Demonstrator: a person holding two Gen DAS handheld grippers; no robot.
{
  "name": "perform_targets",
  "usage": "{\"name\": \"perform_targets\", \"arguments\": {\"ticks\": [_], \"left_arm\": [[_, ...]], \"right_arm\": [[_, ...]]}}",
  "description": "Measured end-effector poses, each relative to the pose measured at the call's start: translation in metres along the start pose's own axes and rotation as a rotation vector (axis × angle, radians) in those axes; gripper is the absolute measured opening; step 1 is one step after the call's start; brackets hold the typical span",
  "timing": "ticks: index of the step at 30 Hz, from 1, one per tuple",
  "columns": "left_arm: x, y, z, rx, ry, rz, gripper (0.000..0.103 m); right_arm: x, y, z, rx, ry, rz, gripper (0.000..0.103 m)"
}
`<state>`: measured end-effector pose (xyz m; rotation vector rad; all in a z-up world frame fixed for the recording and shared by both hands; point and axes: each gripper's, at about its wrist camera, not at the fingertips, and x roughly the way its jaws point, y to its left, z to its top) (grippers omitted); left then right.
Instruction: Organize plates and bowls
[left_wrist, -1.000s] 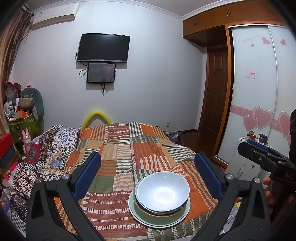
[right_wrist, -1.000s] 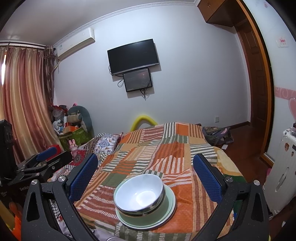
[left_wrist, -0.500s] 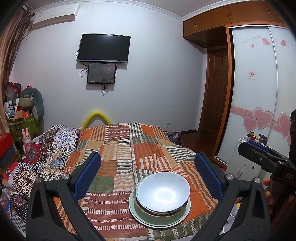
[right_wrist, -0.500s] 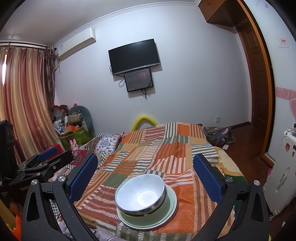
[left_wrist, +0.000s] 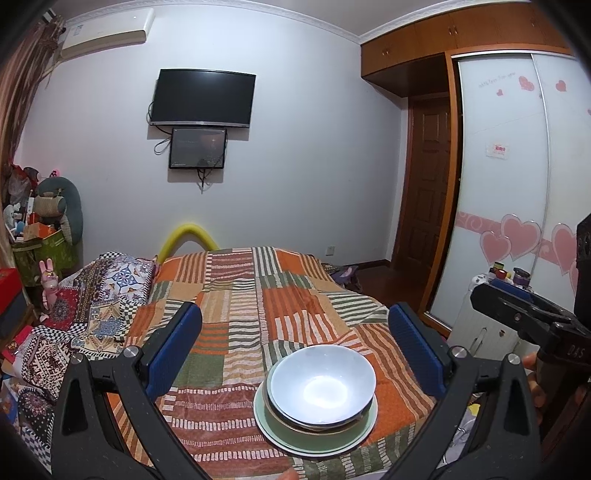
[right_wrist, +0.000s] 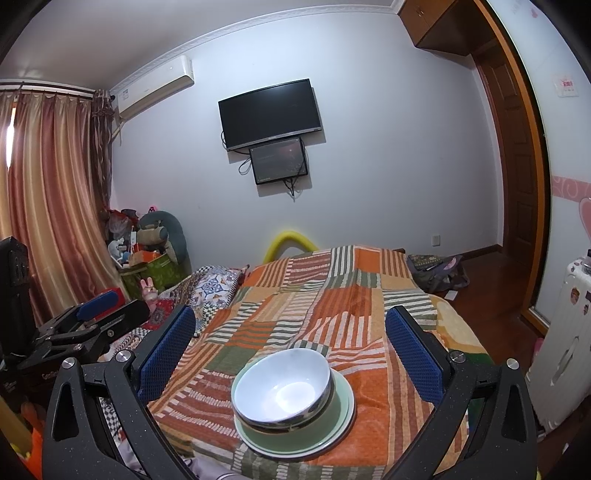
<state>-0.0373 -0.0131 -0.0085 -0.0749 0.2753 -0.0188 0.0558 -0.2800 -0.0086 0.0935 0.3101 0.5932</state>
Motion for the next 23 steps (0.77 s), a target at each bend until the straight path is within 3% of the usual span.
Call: {"name": "perform_targets", "arguments": {"ticks": [23], "left_arm": [[0.0033,-0.0002,0.0008,-0.023,0.008,-0.009,0.103]], "right_arm": [[0.0033,-0.0010,0.0018,-0.002,0.013,0.004,0.103]]}}
